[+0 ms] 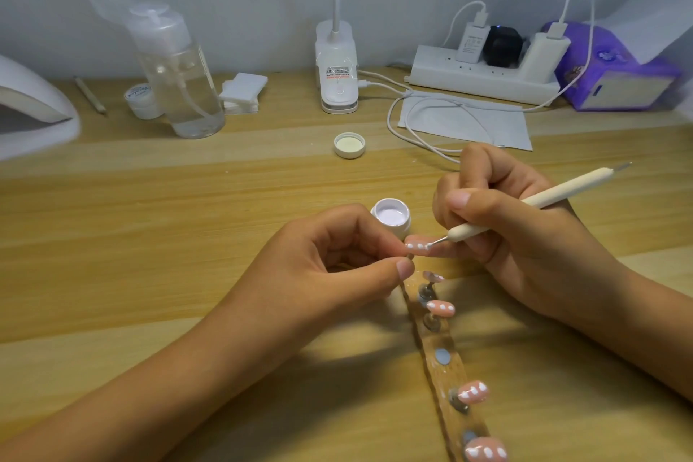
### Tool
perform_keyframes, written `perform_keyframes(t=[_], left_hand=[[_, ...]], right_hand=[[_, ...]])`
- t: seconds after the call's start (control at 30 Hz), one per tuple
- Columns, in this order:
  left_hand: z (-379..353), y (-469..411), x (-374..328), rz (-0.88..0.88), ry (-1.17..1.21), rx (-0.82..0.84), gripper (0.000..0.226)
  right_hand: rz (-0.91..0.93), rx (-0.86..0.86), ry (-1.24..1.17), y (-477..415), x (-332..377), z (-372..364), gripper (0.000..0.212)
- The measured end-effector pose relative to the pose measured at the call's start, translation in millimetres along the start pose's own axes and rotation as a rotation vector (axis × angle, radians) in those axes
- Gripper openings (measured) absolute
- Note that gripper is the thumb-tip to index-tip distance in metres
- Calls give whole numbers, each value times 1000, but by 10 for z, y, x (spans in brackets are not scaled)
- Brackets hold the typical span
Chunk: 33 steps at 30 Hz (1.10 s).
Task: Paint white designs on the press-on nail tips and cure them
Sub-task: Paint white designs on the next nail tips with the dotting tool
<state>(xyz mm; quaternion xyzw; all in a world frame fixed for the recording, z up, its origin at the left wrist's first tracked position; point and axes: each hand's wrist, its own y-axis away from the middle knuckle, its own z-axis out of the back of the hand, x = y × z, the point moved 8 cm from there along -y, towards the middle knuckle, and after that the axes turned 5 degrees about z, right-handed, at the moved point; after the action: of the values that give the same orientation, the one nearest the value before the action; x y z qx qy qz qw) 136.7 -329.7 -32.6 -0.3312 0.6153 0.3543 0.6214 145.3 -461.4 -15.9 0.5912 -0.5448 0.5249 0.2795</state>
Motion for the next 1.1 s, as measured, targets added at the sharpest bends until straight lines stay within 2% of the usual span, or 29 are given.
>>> perform_keyframes(t=[0.47,0.67,0.73,0.8,0.87,0.93,1.0,1.1], left_hand=[[30,0,19,-5,5,-22,8],[32,-6,4,-1,59,-28,14],[33,26,-45,-42,98,-41,17],[55,111,-185,-178,112,-97,14],[56,243,-356,-362,-7,-165,14],[-60,332,-480,-494,-212,-135,11],[-183,361,-513,-568,-423,-92,6],[-283,350,-481,-588,-627,-81,19]], right_hand=[[-14,-26,-51,-9,-3,18,21],[-33,-43,-28,-38,26,65,26],[-41,-91,-52,-56,24,123,27],[-44,-132,-66,-72,21,170,28],[-46,-161,-57,-83,12,210,30],[-49,-178,-48,-84,-4,228,30],[-39,-197,-42,-81,-7,255,31],[-38,-207,-21,-72,6,258,30]])
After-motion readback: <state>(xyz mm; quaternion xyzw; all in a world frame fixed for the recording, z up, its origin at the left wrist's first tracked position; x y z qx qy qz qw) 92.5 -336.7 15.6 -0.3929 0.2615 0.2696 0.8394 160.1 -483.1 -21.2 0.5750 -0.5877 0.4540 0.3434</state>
